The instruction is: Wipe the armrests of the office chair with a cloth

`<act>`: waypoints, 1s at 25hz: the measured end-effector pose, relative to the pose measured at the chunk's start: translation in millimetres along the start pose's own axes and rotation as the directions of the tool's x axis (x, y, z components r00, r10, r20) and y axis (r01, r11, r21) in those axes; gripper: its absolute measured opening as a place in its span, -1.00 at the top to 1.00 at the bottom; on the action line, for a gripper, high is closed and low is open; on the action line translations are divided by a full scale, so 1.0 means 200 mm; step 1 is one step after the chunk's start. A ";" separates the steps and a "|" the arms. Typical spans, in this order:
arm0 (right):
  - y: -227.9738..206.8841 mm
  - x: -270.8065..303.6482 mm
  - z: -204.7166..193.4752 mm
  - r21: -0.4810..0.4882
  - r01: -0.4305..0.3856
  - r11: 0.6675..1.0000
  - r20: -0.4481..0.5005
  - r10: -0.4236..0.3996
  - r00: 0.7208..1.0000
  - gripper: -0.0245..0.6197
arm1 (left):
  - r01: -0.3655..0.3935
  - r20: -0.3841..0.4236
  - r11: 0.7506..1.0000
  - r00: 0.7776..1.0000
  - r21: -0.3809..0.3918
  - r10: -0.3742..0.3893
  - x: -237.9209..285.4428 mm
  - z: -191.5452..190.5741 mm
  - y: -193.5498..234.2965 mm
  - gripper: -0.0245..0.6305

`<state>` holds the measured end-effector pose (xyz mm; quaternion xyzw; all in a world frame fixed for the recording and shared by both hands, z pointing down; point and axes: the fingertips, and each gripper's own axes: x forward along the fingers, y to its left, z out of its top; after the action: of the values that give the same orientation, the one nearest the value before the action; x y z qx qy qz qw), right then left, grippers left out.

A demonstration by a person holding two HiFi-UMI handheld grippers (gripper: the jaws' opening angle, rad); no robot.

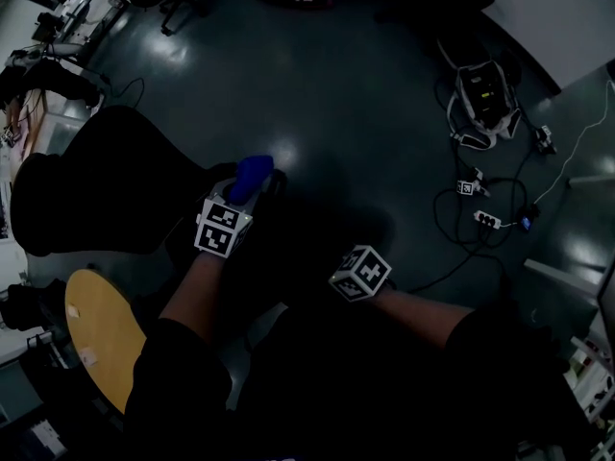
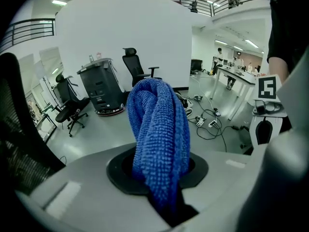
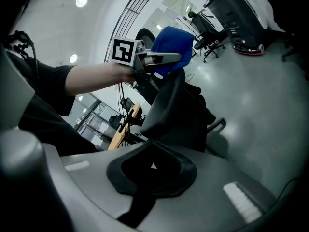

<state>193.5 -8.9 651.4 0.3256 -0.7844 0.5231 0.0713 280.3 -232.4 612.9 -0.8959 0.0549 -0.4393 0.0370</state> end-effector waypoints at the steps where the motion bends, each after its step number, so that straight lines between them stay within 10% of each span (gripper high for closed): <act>1: 0.00 0.00 0.00 -0.003 -0.006 1.000 -0.004 0.006 1.000 0.91 | 0.008 -0.001 1.000 1.000 0.001 -0.008 0.01 0.00 -0.02 0.59; 25: 0.04 0.08 0.00 0.033 -0.057 0.998 -0.054 0.059 0.997 0.91 | 0.265 0.078 0.964 0.961 -0.009 -0.264 -0.14 -0.05 -0.79 0.59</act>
<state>177.3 -13.0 652.9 0.2893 -0.7829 0.5460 0.0722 265.9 -71.5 614.5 -0.9116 -0.0625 -0.4053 -0.0285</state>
